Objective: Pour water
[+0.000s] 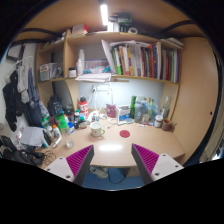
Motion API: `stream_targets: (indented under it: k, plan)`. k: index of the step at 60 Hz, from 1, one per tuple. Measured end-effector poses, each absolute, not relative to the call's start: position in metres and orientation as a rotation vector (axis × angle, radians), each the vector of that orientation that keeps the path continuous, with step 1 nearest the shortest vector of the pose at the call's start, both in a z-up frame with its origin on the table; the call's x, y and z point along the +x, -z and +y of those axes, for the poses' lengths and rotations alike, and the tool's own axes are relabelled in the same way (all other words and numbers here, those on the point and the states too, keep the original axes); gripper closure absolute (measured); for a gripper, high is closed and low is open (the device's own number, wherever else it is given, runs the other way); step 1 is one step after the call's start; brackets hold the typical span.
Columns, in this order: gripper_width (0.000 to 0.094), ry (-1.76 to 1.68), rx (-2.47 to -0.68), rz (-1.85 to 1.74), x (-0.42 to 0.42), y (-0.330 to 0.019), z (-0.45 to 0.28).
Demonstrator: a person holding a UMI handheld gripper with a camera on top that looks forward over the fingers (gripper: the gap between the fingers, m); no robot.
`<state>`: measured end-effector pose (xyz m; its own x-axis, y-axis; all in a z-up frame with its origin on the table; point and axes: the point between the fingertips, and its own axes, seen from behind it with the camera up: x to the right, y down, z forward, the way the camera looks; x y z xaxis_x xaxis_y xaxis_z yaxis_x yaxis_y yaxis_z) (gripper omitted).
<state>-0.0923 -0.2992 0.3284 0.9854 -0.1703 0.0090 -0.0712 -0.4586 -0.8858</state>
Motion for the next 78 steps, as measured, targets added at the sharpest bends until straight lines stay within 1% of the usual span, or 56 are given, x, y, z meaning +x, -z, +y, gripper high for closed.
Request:
stream_targets:
  k: [8,15,24,33,41,54,57,61,69,72,73,74,75,78]
  plan:
    - [0.0096,0.042,-2.039,0.127,-0.126,-0.286,-0.265]
    - [0.0096,-0.010,-2.025,0.054,-0.164,-0.238,-0.218]
    - [0.0093,-0.148,-1.971,-0.087,-0.245,-0.174,-0.147]
    - [0.0088,-0.233,-1.915,-0.216,-0.322,-0.121,-0.078]
    - [0.0090,-0.229,-1.869,-0.262,-0.357,-0.093,-0.011]
    - [0.0096,-0.216,-1.795,-0.280,-0.379,-0.079,0.068]
    - [0.0130,-0.210,-1.783,-0.304,-0.381,-0.076,0.079]
    - [0.0428,-0.229,-1.800,-0.343,-0.390,-0.063,0.085]
    - [0.0476,-0.220,-1.762,-0.323,-0.389,-0.068,0.089]
    - [0.0502,-0.221,-1.777,-0.323,-0.389,-0.066,0.089]
    - [0.0543,-0.227,-1.787,-0.323,-0.390,-0.066,0.089]
    - [0.0529,-0.234,-1.796,-0.322,-0.390,-0.066,0.090]
    - [0.0551,-0.239,-1.806,-0.320,-0.390,-0.065,0.090]
    - [0.0559,-0.255,-1.835,-0.312,-0.390,-0.064,0.092]
